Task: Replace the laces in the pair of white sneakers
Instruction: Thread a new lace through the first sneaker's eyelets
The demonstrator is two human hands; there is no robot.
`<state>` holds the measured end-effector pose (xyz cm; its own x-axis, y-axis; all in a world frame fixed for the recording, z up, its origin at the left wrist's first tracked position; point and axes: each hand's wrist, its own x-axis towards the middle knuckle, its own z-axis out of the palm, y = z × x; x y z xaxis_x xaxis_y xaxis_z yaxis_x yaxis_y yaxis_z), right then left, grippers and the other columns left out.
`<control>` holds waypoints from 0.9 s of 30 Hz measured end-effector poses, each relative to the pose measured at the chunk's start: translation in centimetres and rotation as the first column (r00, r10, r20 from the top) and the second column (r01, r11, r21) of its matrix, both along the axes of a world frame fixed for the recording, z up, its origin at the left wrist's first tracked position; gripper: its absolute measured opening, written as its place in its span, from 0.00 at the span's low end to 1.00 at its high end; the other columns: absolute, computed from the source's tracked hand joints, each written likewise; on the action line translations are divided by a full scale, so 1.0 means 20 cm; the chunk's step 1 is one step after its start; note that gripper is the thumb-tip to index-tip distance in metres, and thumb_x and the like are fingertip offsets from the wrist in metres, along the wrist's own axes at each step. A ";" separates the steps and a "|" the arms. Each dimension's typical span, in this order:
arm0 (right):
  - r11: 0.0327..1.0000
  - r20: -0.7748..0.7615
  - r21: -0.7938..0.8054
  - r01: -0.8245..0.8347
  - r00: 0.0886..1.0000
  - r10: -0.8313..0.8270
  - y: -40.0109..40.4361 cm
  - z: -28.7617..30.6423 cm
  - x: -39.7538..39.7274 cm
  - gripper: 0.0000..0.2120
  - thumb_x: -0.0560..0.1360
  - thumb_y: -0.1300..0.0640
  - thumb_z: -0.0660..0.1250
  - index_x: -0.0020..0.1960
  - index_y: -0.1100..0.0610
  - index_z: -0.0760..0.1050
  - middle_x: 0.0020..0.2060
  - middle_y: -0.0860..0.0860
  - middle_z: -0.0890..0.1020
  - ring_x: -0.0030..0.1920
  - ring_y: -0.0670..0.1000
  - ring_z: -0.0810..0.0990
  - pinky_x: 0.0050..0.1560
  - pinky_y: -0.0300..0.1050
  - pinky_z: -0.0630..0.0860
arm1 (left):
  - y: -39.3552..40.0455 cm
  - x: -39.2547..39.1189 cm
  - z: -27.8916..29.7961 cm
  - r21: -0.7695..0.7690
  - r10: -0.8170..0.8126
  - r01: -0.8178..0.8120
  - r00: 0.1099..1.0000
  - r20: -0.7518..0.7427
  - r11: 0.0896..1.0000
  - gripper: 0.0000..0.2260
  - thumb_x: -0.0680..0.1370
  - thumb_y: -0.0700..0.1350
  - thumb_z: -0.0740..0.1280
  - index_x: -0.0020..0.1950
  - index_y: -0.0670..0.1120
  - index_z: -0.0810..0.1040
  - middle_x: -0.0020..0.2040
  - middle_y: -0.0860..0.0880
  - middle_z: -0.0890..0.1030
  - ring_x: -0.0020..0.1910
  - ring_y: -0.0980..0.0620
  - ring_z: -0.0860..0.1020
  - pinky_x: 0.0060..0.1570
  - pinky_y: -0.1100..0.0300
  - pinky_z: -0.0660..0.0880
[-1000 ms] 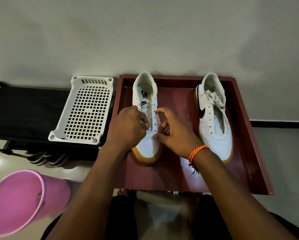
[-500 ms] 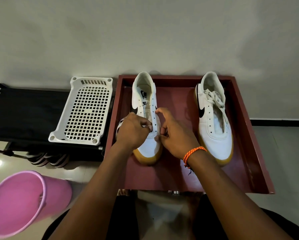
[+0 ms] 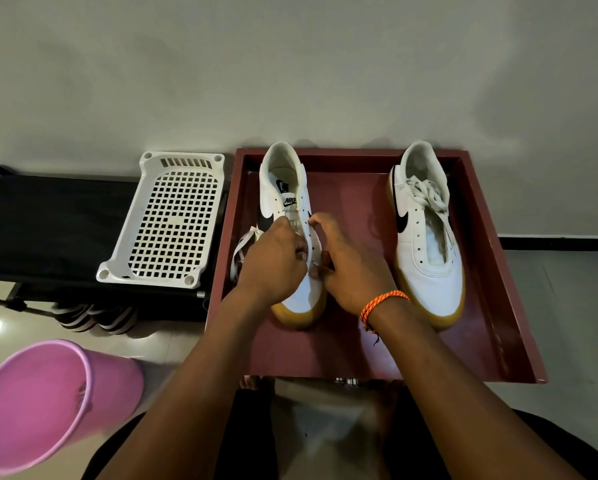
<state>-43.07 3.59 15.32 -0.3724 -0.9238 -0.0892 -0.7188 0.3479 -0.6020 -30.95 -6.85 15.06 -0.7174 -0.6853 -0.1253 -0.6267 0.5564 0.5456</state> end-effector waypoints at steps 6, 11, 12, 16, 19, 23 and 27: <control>0.998 -0.129 0.067 0.008 0.992 0.001 0.02 0.06 0.00 0.11 0.78 0.53 0.70 0.57 0.46 0.71 0.44 0.44 0.80 0.42 0.51 0.78 0.32 0.41 0.63 | -0.05 0.03 0.05 0.086 -0.106 0.101 0.993 0.058 0.991 0.03 0.76 0.38 0.73 0.43 0.41 0.83 0.50 0.47 0.72 0.48 0.48 0.74 0.45 0.57 0.68; 0.998 -0.139 0.035 0.043 0.990 -0.038 -0.01 0.05 0.01 0.06 0.80 0.49 0.68 0.47 0.50 0.79 0.40 0.46 0.81 0.39 0.50 0.77 0.32 0.41 0.65 | -0.05 0.04 0.06 0.084 -0.112 0.110 0.993 0.025 0.990 0.08 0.74 0.44 0.79 0.44 0.46 0.81 0.49 0.50 0.71 0.48 0.51 0.73 0.38 0.66 0.64; 0.999 -0.122 0.030 0.041 0.992 -0.037 -0.02 0.03 0.00 0.07 0.81 0.51 0.67 0.46 0.51 0.80 0.39 0.47 0.82 0.39 0.50 0.78 0.33 0.44 0.69 | -0.05 0.04 0.06 0.076 -0.110 0.107 0.993 0.031 0.991 0.08 0.74 0.45 0.80 0.44 0.46 0.82 0.50 0.50 0.72 0.48 0.51 0.72 0.39 0.65 0.64; 0.999 0.229 0.005 0.039 0.973 -0.040 -0.02 -0.02 -0.05 0.12 0.82 0.56 0.69 0.39 0.50 0.78 0.31 0.44 0.80 0.33 0.42 0.77 0.39 0.45 0.72 | -0.06 0.05 0.05 0.054 -0.104 0.102 0.994 0.032 0.993 0.11 0.74 0.46 0.80 0.43 0.49 0.79 0.51 0.48 0.74 0.50 0.48 0.74 0.46 0.57 0.67; 0.987 0.569 -0.163 0.005 0.817 0.090 -0.01 0.04 -0.06 0.11 0.83 0.63 0.68 0.42 0.56 0.81 0.32 0.43 0.80 0.32 0.40 0.75 0.40 0.41 0.73 | -0.05 0.04 0.04 0.063 -0.083 0.082 0.997 0.010 0.995 0.07 0.75 0.45 0.78 0.48 0.46 0.82 0.51 0.46 0.76 0.51 0.44 0.78 0.47 0.51 0.73; 0.913 0.770 -0.409 -0.004 0.535 0.347 -0.03 0.16 0.00 0.07 0.82 0.63 0.66 0.47 0.65 0.79 0.46 0.50 0.82 0.49 0.45 0.80 0.55 0.38 0.75 | -0.04 0.07 0.01 0.171 -0.004 0.022 0.994 -0.105 0.985 0.22 0.70 0.42 0.80 0.61 0.44 0.79 0.55 0.48 0.82 0.55 0.44 0.82 0.55 0.46 0.80; 0.884 0.859 -0.441 0.158 -0.212 0.466 -0.01 0.30 0.03 0.11 0.84 0.57 0.57 0.45 0.59 0.73 0.44 0.53 0.78 0.43 0.49 0.78 0.44 0.40 0.75 | -0.05 0.06 0.02 0.144 -0.059 0.068 0.996 -0.072 0.987 0.16 0.72 0.41 0.80 0.57 0.42 0.82 0.55 0.45 0.82 0.56 0.42 0.81 0.56 0.46 0.79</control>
